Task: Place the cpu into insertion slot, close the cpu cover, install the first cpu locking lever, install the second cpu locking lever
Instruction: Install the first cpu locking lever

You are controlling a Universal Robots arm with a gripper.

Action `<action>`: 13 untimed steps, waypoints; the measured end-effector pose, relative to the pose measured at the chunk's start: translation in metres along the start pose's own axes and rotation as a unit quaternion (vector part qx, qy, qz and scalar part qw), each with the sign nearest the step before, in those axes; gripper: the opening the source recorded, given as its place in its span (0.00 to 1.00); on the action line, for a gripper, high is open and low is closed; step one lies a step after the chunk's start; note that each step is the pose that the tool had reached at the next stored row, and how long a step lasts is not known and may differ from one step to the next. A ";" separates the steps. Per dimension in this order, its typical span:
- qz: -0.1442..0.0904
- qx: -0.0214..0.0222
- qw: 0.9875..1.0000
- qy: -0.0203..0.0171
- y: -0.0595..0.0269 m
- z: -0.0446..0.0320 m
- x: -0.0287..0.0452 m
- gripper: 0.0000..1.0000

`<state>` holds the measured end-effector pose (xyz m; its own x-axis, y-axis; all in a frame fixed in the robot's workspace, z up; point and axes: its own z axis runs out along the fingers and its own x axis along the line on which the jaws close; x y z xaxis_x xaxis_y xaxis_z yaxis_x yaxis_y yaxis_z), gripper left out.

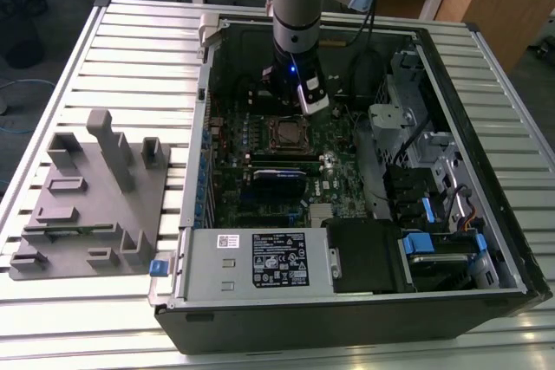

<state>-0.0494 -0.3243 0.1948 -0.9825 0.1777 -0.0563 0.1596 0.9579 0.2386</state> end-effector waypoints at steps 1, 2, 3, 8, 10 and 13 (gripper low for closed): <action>0.000 0.000 1.000 0.000 0.0002 0.0001 -0.0001 0.11; 0.001 0.001 1.000 0.000 0.0004 0.0002 -0.0001 0.11; 0.001 0.001 1.000 0.000 0.0007 0.0002 -0.0001 0.11; 0.002 0.003 1.000 -0.001 0.0021 0.0007 -0.0004 0.11; 0.002 0.004 1.000 -0.001 0.0027 0.0009 -0.0005 0.11; 0.003 0.006 1.000 -0.002 0.0037 0.0012 -0.0008 0.11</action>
<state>-0.0479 -0.3207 0.1946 -0.9812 0.1840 -0.0584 0.1663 0.9594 0.2279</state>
